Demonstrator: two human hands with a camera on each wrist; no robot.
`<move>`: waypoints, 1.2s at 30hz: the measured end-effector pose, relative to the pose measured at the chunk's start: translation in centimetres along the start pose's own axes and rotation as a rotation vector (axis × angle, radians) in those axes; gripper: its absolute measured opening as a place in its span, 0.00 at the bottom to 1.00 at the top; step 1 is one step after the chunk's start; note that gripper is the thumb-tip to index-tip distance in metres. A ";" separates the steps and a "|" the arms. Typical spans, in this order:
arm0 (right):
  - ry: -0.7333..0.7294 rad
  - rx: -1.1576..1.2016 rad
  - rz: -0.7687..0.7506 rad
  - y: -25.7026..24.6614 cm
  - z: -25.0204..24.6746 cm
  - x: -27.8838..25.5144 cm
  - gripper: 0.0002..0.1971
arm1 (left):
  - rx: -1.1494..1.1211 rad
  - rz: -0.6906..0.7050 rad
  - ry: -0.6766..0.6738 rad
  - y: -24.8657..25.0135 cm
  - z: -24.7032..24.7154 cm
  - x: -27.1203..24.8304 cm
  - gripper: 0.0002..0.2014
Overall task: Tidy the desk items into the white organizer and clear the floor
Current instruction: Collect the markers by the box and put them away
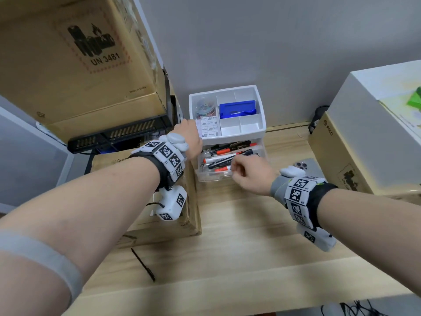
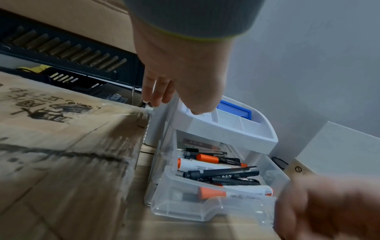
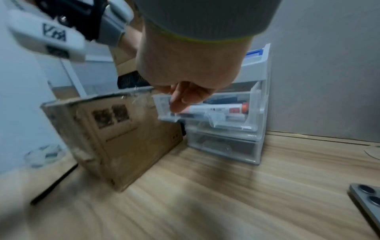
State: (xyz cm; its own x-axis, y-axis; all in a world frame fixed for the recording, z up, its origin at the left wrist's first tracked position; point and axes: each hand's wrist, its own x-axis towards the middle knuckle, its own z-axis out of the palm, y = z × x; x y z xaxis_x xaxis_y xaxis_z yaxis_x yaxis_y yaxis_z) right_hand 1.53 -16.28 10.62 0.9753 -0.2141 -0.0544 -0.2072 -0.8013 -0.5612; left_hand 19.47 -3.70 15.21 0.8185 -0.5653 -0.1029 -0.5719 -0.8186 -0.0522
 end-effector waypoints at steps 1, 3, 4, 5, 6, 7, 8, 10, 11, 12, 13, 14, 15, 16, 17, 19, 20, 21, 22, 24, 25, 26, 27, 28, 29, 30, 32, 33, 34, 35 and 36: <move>-0.080 -0.040 -0.023 0.2 0.4 -0.6 0.05 | 0.004 -0.006 -0.019 0.0 0.1 0.5 0.19; -0.193 -0.129 -0.044 0.6 1.1 -1.5 0.10 | 0.009 -0.003 -0.054 -0.2 0.1 1.2 0.21; -0.211 -0.143 -0.037 0.8 1.3 -1.7 0.13 | 0.018 -0.010 -0.069 -0.2 0.1 1.6 0.23; -0.215 -0.135 -0.020 1.0 1.5 -1.6 0.15 | 0.035 -0.029 -0.086 -0.2 0.1 1.9 0.25; -0.213 -0.115 0.000 1.2 1.8 -1.5 0.18 | 0.051 -0.054 -0.103 -0.2 0.1 2.2 0.27; -0.212 -0.098 0.018 1.3 2.0 -1.2 0.20 | 0.063 -0.081 -0.109 -0.1 0.2 2.5 0.28; -0.215 -0.089 0.028 1.4 2.1 -0.9 0.21 | 0.059 -0.105 -0.111 0.0 0.3 2.7 0.30; -0.223 -0.097 0.029 1.5 2.3 -0.4 0.22 | 0.026 -0.138 -0.106 0.2 0.7 3.1 0.34; -0.224 -0.106 0.024 1.4 2.4 -0.3 0.22 | 0.007 -0.146 -0.104 0.4 0.8 3.3 0.36; -0.220 -0.108 0.025 1.4 2.5 0.0 0.22 | -0.016 -0.152 -0.099 0.5 1.0 3.4 0.36; -0.211 -0.097 0.032 1.4 2.6 0.2 0.21 | -0.034 -0.162 -0.093 0.6 1.1 3.6 0.34; -0.198 -0.082 0.045 1.4 2.7 0.6 0.21 | -0.052 -0.170 -0.086 0.7 1.2 3.7 0.32; -0.183 -0.064 0.063 1.4 2.7 0.8 0.21 | -0.065 -0.171 -0.076 0.7 1.2 3.7 0.31; -0.171 -0.053 0.080 1.4 2.7 1.3 0.22 | -0.074 -0.172 -0.067 0.7 1.3 3.7 0.30; -0.163 -0.047 0.096 1.4 2.6 1.9 0.24 | -0.081 -0.170 -0.060 0.6 1.3 3.8 0.30; -0.161 -0.036 0.121 1.2 2.5 3.3 0.26 | -0.101 -0.157 -0.047 0.4 1.5 3.8 0.31; -0.165 -0.023 0.133 1.1 2.5 4.2 0.27 | -0.108 -0.155 -0.042 0.4 1.7 3.7 0.33; -0.167 -0.008 0.147 0.9 2.5 5.0 0.28 | -0.109 -0.155 -0.035 0.3 1.8 3.7 0.34; -0.164 0.004 0.161 0.8 2.5 5.8 0.28 | -0.111 -0.153 -0.031 0.2 1.9 3.6 0.34; -0.157 0.003 0.176 0.6 2.6 7.2 0.27 | -0.116 -0.153 -0.023 0.1 2.1 3.6 0.34; -0.148 -0.010 0.179 0.6 2.7 7.6 0.26 | -0.115 -0.153 -0.019 0.1 2.0 3.6 0.34; -0.144 -0.022 0.182 0.6 2.9 7.9 0.26 | -0.113 -0.152 -0.018 0.0 2.1 3.6 0.34; -0.137 -0.029 0.185 0.7 3.1 8.0 0.27 | -0.111 -0.145 -0.015 0.1 2.0 3.7 0.34; -0.129 -0.026 0.188 0.8 3.3 7.9 0.28 | -0.111 -0.140 -0.018 0.2 2.0 3.7 0.34; -0.122 -0.014 0.192 0.9 3.6 7.9 0.29 | -0.112 -0.138 -0.026 0.2 2.0 3.8 0.34; -0.114 -0.001 0.195 0.9 3.7 7.8 0.29 | -0.113 -0.138 -0.033 0.2 1.9 3.7 0.34; -0.111 0.003 0.190 1.0 3.9 7.7 0.30 | -0.105 -0.143 -0.032 0.2 1.9 3.7 0.34; -0.112 0.003 0.192 1.0 4.0 7.6 0.31 | -0.099 -0.147 -0.034 0.2 1.9 3.7 0.34; -0.112 0.002 0.197 1.0 4.1 7.6 0.31 | -0.093 -0.148 -0.036 0.2 1.9 3.7 0.33; -0.113 0.001 0.204 1.0 4.1 7.5 0.32 | -0.084 -0.148 -0.041 0.3 1.9 3.6 0.34; -0.119 0.006 0.214 1.0 4.2 7.3 0.32 | -0.072 -0.157 -0.048 0.4 1.9 3.6 0.34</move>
State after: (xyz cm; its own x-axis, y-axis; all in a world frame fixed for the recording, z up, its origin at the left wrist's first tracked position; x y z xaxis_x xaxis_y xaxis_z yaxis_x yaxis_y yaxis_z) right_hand 8.79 -16.33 6.21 0.9115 -0.3112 -0.2691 -0.4100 -0.7415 -0.5312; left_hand 22.05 -5.90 12.93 0.8930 -0.4258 -0.1460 -0.4304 -0.9026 0.0001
